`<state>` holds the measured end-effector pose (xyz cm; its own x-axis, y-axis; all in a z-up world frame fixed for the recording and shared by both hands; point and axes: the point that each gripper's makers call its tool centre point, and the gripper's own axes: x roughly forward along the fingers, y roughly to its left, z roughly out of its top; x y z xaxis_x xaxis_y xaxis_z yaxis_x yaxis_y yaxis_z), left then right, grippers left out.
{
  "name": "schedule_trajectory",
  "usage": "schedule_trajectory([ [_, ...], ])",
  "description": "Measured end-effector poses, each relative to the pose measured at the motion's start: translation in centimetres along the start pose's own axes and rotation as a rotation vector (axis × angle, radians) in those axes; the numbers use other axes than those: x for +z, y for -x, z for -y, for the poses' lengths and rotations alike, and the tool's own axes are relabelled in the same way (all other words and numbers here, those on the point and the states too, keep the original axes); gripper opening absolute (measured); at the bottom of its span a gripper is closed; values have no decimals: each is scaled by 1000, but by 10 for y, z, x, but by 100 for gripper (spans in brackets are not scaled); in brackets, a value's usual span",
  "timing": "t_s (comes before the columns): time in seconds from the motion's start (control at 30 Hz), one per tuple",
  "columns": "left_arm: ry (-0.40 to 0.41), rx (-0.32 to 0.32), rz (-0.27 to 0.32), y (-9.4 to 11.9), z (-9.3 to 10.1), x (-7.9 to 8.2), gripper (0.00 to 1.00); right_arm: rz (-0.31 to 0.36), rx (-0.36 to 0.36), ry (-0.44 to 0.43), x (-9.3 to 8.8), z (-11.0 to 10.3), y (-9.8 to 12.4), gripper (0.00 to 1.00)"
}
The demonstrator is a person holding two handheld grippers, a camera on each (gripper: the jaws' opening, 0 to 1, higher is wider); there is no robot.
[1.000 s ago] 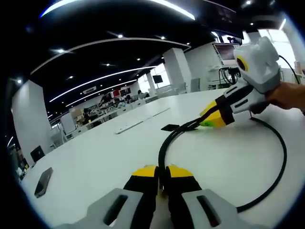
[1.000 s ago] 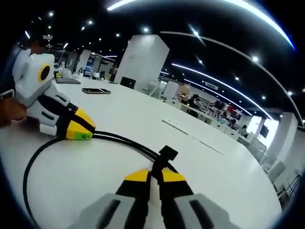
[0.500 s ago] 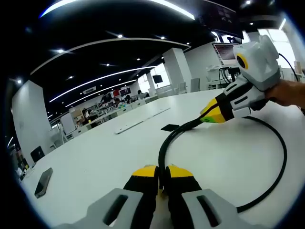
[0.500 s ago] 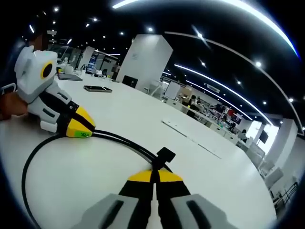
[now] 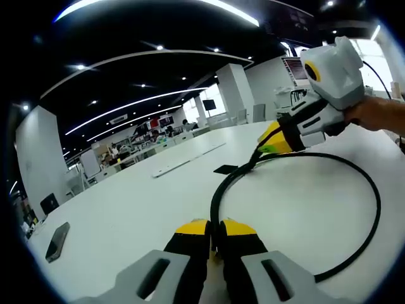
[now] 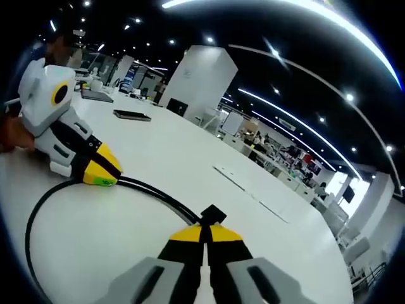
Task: Find the charging cable on the desk, coil it up and secure with Velcro.
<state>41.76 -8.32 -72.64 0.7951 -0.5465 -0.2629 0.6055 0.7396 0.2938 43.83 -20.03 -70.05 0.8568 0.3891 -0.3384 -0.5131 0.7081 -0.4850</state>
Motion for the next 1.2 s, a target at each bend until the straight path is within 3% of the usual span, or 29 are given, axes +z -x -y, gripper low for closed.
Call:
schedule_trajectory([
  [1.2, 8, -5, 4, 0, 2, 0, 8, -13, 19, 66, 13, 16, -22, 4],
])
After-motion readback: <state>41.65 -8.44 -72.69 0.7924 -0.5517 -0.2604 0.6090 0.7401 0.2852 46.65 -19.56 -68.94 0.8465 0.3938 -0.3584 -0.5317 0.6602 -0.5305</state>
